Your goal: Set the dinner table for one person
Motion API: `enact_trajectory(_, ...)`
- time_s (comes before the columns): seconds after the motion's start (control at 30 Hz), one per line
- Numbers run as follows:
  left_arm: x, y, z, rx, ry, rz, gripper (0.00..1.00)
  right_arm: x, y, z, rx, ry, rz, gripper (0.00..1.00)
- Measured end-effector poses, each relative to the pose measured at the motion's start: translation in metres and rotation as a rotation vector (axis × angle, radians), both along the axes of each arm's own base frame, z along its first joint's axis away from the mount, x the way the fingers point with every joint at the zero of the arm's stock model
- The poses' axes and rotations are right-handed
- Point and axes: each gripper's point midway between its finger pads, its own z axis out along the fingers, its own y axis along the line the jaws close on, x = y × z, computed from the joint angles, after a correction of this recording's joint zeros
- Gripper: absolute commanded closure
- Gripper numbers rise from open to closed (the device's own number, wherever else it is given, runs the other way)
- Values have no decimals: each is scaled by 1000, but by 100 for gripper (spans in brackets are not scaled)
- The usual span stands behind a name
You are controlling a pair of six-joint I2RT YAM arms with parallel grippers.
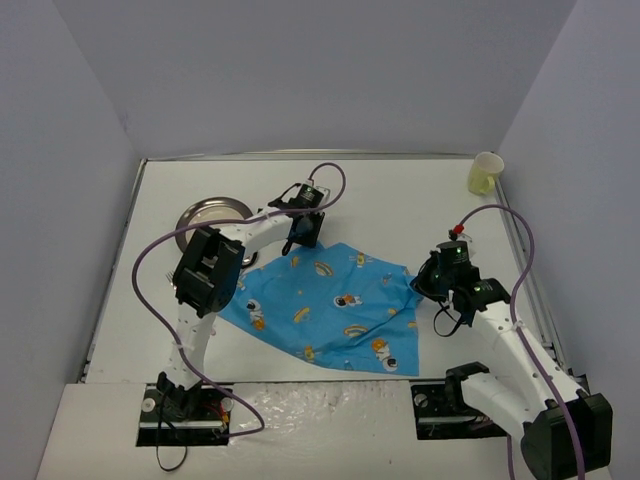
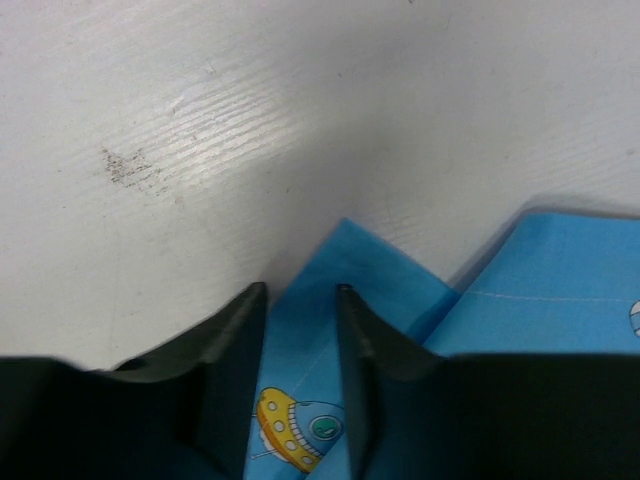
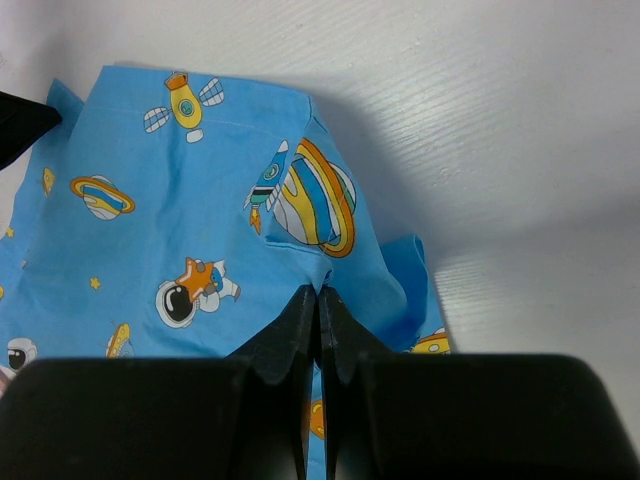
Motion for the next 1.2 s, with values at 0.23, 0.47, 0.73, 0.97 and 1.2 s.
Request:
enact_trajectory(0.23, -2, -9, -1, -11, -17, 1, 100, 0, -1, 3, 8, -10, -3, 100)
enact_trajectory(0.47, 8, -3, 12, 26, -21, 9, 100, 7, -18, 4, 0, -9, -67, 100)
enact_trajectory(0.73, 95, 5, 95, -18, -240, 79, 100, 30, -65, 10, -42, 10, -226, 100)
enact_trajectory(0.97, 147, 11, 117, -29, -360, 114, 100, 42, -106, -3, -64, 89, -377, 100)
enact_trajectory(1.2, 179, 2, 73, -27, -368, 127, 100, 85, -141, 2, -71, 105, -526, 100)
